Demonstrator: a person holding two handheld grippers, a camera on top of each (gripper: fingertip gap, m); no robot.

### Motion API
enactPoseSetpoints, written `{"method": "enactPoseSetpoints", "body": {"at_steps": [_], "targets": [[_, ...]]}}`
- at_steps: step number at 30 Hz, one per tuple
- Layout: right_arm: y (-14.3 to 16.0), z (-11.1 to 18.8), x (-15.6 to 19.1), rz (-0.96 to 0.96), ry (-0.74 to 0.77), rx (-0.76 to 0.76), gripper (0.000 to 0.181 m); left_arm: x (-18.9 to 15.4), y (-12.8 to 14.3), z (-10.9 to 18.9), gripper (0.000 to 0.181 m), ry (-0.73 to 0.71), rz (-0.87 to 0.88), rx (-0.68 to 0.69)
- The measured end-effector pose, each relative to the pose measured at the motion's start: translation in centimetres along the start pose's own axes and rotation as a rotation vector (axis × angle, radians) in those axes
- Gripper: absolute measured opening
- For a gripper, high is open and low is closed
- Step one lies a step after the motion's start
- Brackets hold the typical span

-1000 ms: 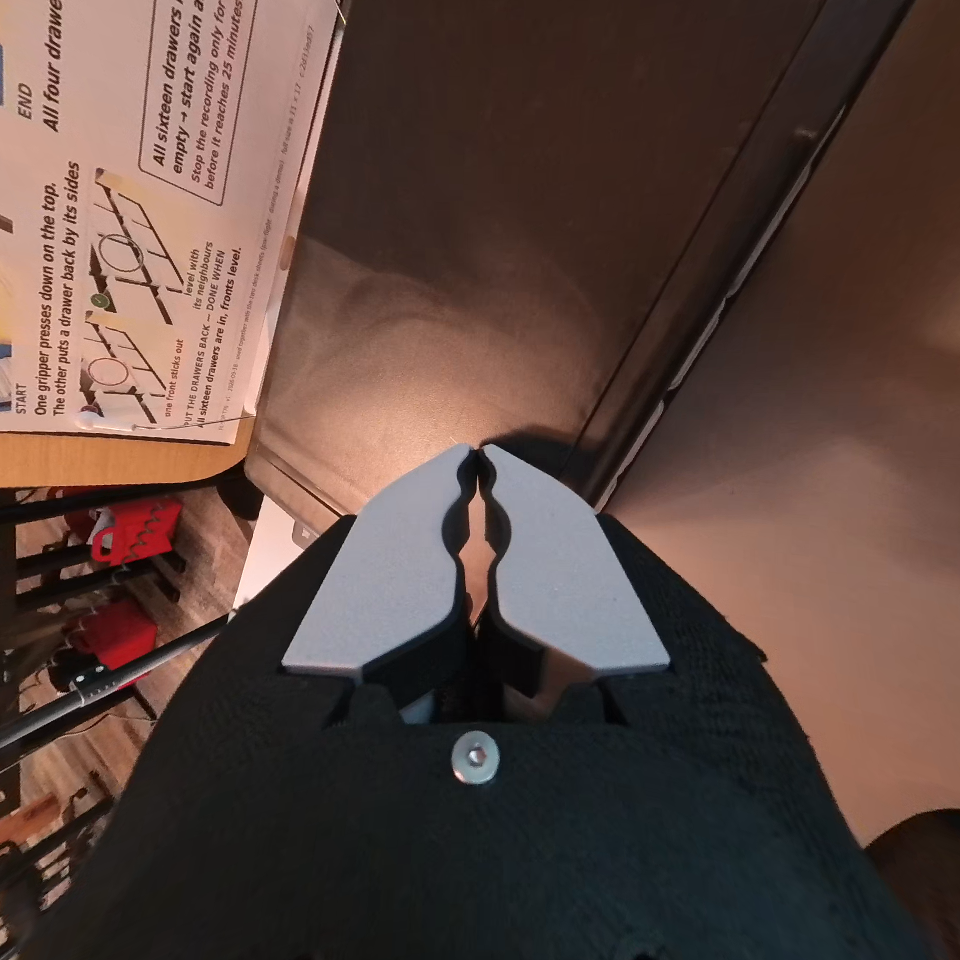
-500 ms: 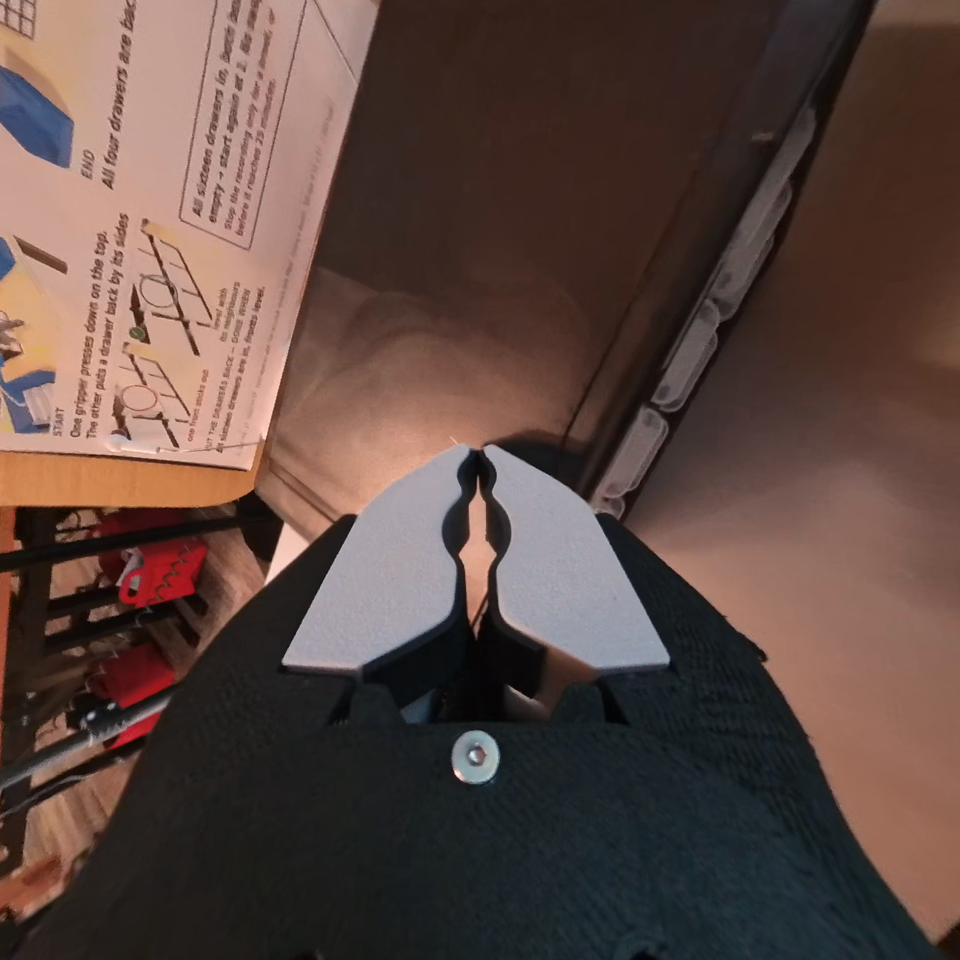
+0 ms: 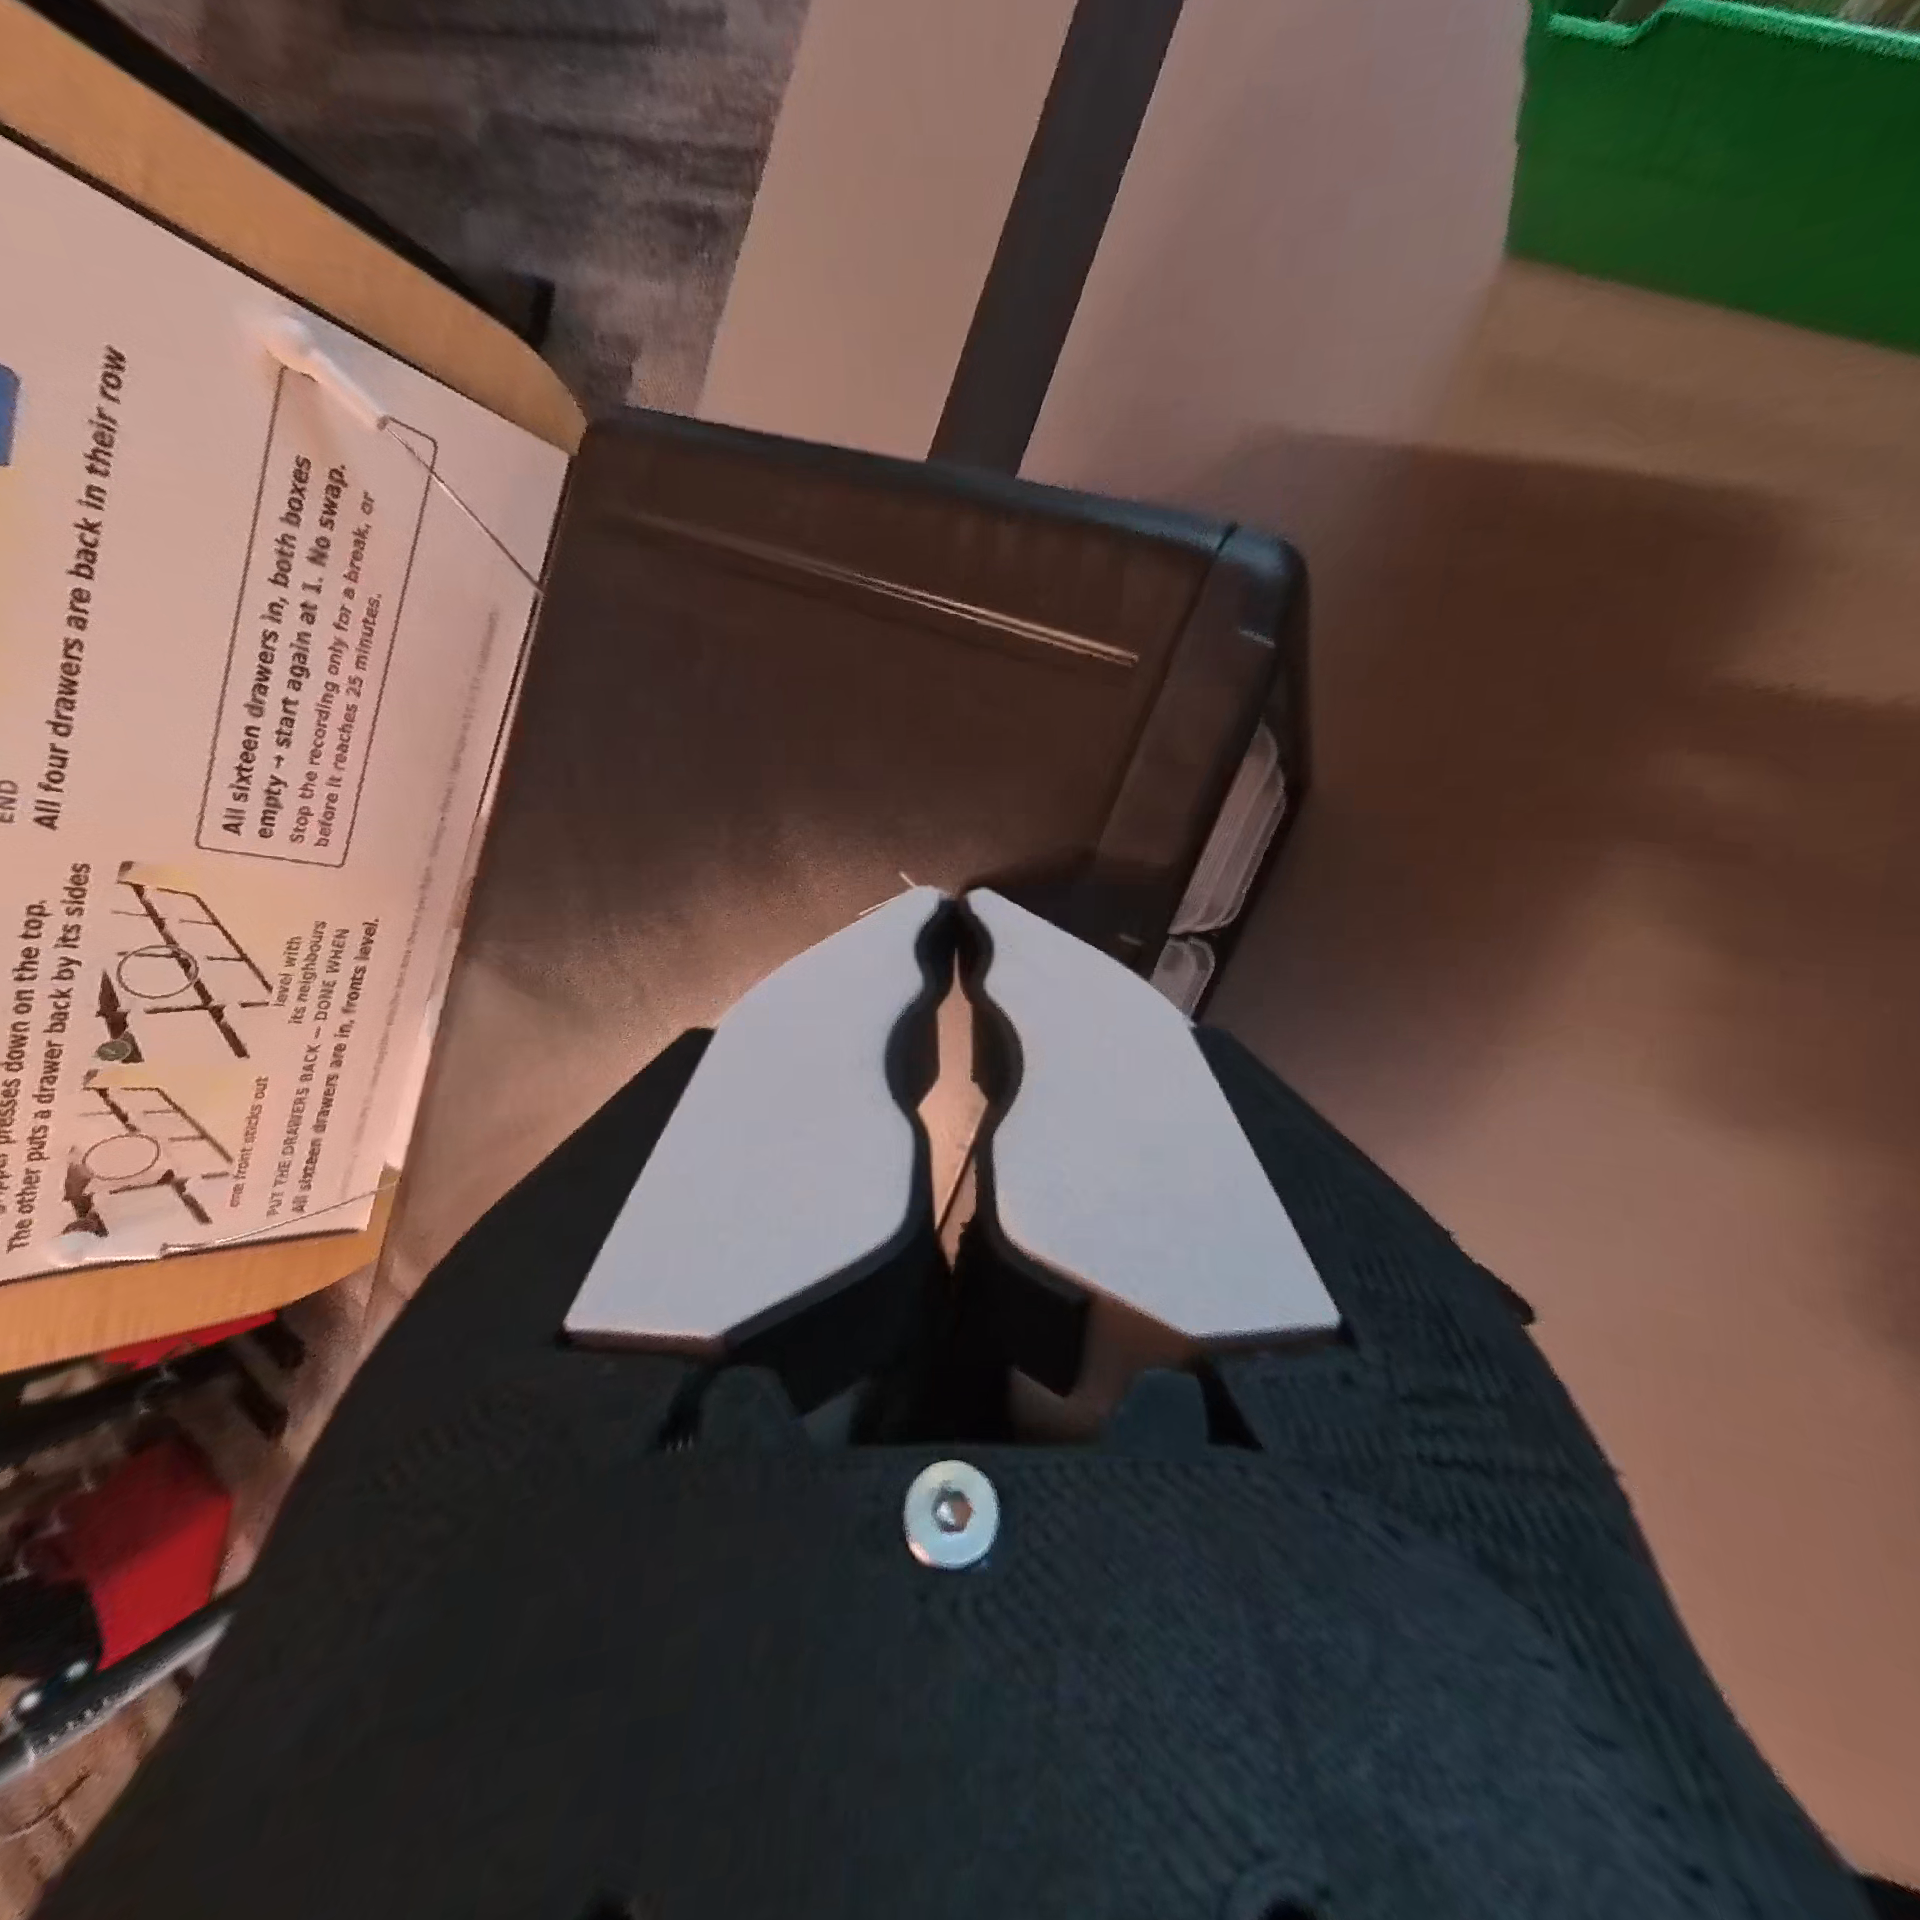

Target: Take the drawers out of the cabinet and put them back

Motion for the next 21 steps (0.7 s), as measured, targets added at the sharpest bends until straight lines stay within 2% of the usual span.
{"method": "enactPoseSetpoints", "body": {"at_steps": [5, 8, 10, 11, 14, 15, 16, 17, 18, 21], "targets": [[0.5, -0.6, 0.0, -0.061, -0.043, 0.068, 0.08, 0.2, -0.4, 0.0, 0.0, 0.031, 0.024, 0.065], [0.5, -0.6, -0.1, -0.067, -0.026, 0.057, 0.042, 0.1, -0.4, 0.0, 0.0, 0.017, 0.011, 0.071], [0.2, -0.4, -0.2, -0.032, 0.034, 0.016, 0.01, 0.0, -0.4, 0.0, 0.0, 0.008, 0.011, 0.071], [-0.2, -0.3, -0.4, 0.008, 0.09, -0.011, 0.001, 0.0, -0.4, 0.0, 0.0, 0.006, 0.008, 0.071], [-2.1, -0.4, -0.4, 0.299, 0.296, -0.097, 0.001, 0.0, -0.5, 0.0, 0.0, 0.005, -0.005, 0.083], [-3.0, -0.5, -0.2, 0.426, 0.376, -0.121, 0.005, 0.0, -0.6, 0.0, 0.0, 0.003, -0.007, 0.091], [-3.9, -0.9, 0.0, 0.553, 0.432, -0.136, 0.016, 0.0, -0.6, 0.0, 0.0, 0.0, -0.012, 0.099], [-4.8, -1.6, 0.2, 0.663, 0.462, -0.129, 0.031, 0.0, -0.7, 0.0, 0.0, -0.003, -0.018, 0.108], [-5.6, -2.4, 0.2, 0.749, 0.493, -0.101, 0.037, 0.0, -0.7, 0.0, 0.0, -0.005, -0.023, 0.114], [-8.0, -5.4, -1.1, 0.96, 0.611, -0.09, 0.037, 0.0, -0.8, 0.0, 0.0, 0.0, -0.027, 0.126]]}}
Point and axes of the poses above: each gripper's, where its closed fingertips meet, z back along the fingers, y out of its underside, x = y × z across the jaws, the point moved 7 cm from there along z, back along the fingers, and after that the axes turned 5 degrees about x, right-handed, at the moved point
